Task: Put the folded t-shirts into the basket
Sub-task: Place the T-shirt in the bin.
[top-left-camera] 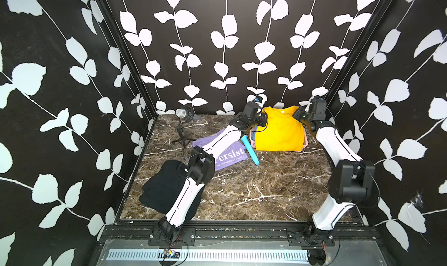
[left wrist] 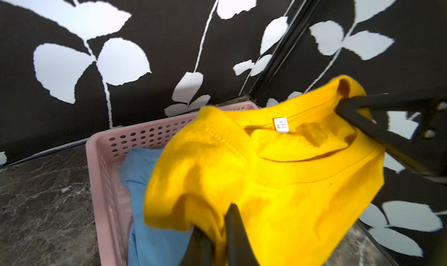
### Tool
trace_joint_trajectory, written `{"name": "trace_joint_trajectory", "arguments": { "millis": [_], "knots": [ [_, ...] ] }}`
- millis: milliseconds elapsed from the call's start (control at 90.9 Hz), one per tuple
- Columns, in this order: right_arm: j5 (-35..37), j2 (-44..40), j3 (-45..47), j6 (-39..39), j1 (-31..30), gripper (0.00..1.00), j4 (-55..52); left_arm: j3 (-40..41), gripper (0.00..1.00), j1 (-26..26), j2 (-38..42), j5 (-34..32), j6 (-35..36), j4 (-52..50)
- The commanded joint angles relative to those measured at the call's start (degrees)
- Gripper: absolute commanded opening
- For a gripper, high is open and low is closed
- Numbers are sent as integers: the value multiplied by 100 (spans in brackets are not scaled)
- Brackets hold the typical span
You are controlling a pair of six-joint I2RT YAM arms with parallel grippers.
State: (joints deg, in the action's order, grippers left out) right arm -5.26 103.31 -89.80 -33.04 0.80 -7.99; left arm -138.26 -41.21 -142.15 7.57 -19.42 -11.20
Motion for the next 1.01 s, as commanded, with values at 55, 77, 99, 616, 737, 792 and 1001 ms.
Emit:
{"name": "trace_joint_trajectory", "arguments": {
  "millis": [55,77,99,616,737,792,1001],
  "knots": [
    [201,397,-479,306,-1,0,9,-561,0,69,-395,-77,224,383],
    [222,450,-495,320,-1,0,19,-632,0,69,-459,-82,278,424],
    [248,499,-501,338,2,0,55,-700,0,69,-552,-94,350,461],
    [344,1277,-652,731,58,0,934,-1599,0,349,-1748,-642,1172,1502],
    [384,1443,-778,761,87,0,921,-1665,0,368,-1942,-749,1192,1734],
    [385,1523,-817,773,95,0,910,-1677,0,375,-2010,-743,1203,1805],
    [514,1708,-905,905,105,0,825,-1685,0,372,-2220,-580,1159,1819]
  ]
}}
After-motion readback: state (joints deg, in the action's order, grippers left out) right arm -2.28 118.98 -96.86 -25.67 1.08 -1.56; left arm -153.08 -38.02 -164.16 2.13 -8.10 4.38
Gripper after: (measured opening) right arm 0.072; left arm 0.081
